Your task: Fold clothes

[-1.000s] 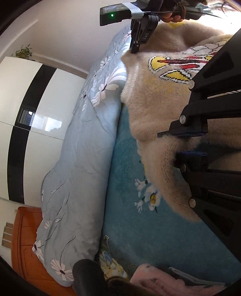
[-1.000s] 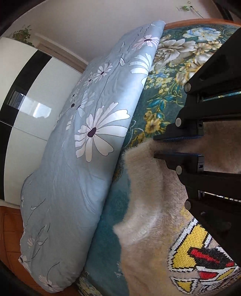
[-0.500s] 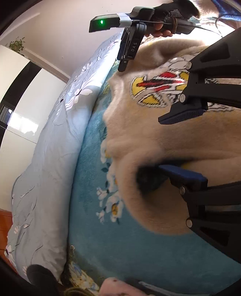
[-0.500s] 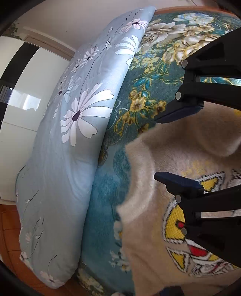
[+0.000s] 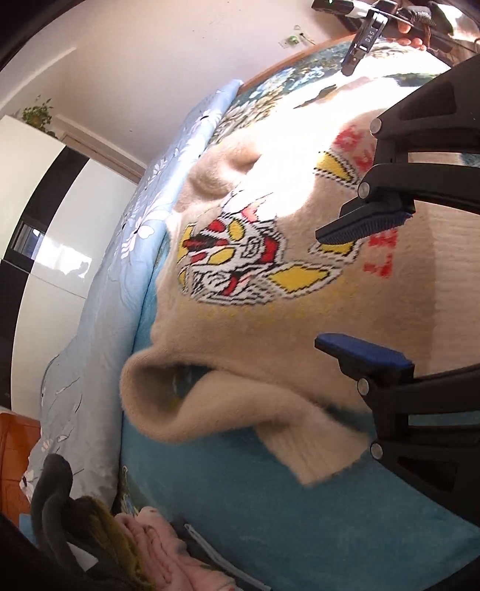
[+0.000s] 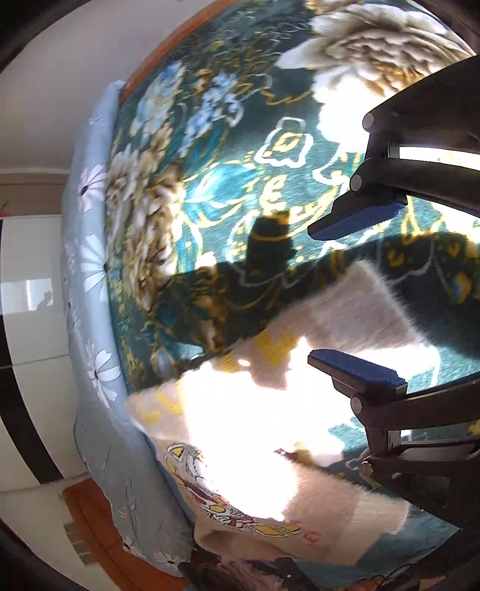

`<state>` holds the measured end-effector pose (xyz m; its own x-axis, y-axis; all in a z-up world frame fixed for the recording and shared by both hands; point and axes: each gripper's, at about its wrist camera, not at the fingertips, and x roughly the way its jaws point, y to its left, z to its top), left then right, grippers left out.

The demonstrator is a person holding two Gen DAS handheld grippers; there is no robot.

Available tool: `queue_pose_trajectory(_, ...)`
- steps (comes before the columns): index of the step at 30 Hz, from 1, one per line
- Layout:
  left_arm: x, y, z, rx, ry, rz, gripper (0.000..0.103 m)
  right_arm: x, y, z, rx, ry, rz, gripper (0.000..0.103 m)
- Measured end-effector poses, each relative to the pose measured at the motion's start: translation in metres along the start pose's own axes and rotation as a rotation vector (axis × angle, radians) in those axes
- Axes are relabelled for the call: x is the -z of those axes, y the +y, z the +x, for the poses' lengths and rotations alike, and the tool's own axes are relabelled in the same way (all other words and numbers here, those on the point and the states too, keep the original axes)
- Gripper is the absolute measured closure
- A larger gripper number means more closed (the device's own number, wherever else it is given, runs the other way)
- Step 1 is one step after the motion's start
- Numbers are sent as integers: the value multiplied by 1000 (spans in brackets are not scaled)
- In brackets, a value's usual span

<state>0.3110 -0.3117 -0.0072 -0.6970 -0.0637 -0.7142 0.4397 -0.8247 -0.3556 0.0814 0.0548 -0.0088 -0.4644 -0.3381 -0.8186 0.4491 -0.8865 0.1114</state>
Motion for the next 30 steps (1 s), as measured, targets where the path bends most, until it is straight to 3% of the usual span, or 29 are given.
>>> queue_pose_trajectory(4, 18, -16, 10, 15, 65, 8, 49, 26, -20, 7, -46, -10, 153, 39)
queue_pose_trajectory(9, 24, -32, 8, 8, 68, 39, 49, 25, 0, 12, -90, -69, 203, 38)
queue_pose_trajectory(11, 24, -35, 7, 5, 65, 48, 49, 25, 7, 12, -85, -92, 207, 60)
queue_pose_trajectory(12, 24, -35, 6, 0, 65, 51, 49, 24, 5, 13, -115, -94, 217, 92)
queue_pose_trajectory(15, 20, -31, 4, -13, 55, 41, 49, 11, -4, 15, -125, -78, 227, 94)
queue_pose_trajectory(22, -2, -12, -8, -40, -22, 22, 49, -84, -78, -27, 153, -230, 197, 94)
queue_pose_trajectory(26, -20, 11, -13, -80, -62, 1, 49, -135, -98, -9, 293, -210, 159, 94)
queue_pose_trajectory(30, -43, 45, -11, -173, -76, -31, 49, -149, -99, 33, 380, -128, 138, 94)
